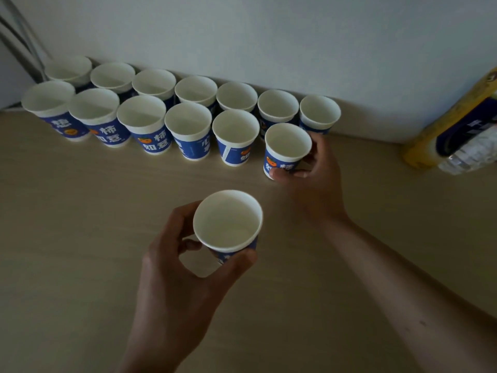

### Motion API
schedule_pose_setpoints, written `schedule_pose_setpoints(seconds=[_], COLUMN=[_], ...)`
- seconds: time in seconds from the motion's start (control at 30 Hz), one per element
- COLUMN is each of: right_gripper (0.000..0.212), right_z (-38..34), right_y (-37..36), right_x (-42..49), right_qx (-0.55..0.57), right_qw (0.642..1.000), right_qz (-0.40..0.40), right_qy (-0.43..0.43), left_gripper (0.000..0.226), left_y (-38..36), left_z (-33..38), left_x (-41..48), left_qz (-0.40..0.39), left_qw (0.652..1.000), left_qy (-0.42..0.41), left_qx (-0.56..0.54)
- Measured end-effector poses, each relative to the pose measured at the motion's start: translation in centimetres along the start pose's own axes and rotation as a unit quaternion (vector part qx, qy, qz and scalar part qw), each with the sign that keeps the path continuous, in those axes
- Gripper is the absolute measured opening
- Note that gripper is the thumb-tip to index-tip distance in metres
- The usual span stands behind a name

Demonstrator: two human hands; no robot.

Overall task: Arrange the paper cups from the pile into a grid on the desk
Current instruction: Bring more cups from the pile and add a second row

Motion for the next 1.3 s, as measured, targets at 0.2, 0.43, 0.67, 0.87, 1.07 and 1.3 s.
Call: schedule_pose_setpoints(seconds=[0.2,0.43,0.67,0.87,1.07,1.3], right_gripper=[0.066,0.069,0.056,0.064,0.063,0.062], right_z=[0.3,0.4,-2.3,-4.7,-4.5,-3.1], right_y=[-0.9,-0.7,3.7,4.0,5.1,6.2], right_x=[0.7,0.5,-4.1,-5.2,-4.1,-2.6], right_qx=[-0.003,-0.009,-0.034,-0.002,-0.018,-0.018], right_qw=[1.0,1.0,0.998,0.976,0.987,0.994], right_qz=[0.003,0.002,-0.037,-0.214,-0.152,-0.101], right_qy=[0.012,-0.004,0.023,0.03,0.056,0.033], left_gripper=[0.063,0.064,0.062,0.063,0.06,0.086], left_y=[0.0,-0.2,-1.3,-5.2,-8.0,-8.3], left_z=[-0.3,-0.2,0.6,2.8,4.4,4.0], left_x=[0.5,1.2,2.5,3.9,4.6,4.1], left_qz=[-0.004,-0.008,-0.031,-0.071,-0.106,-0.122], left_qw=[1.0,1.0,0.999,0.996,0.993,0.99], left_qy=[0.0,-0.002,0.008,-0.01,-0.03,-0.05], left_qx=[-0.007,0.001,0.029,0.047,0.036,0.055])
Point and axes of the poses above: each hand's wrist, its own x-axis towards the middle knuckle, its own y-axis out of the back of the hand, z = x × y, the point moved 5 cm from there along x, towards the middle knuckle, and after that the axes turned 13 degrees about y, right-handed, at the moved point
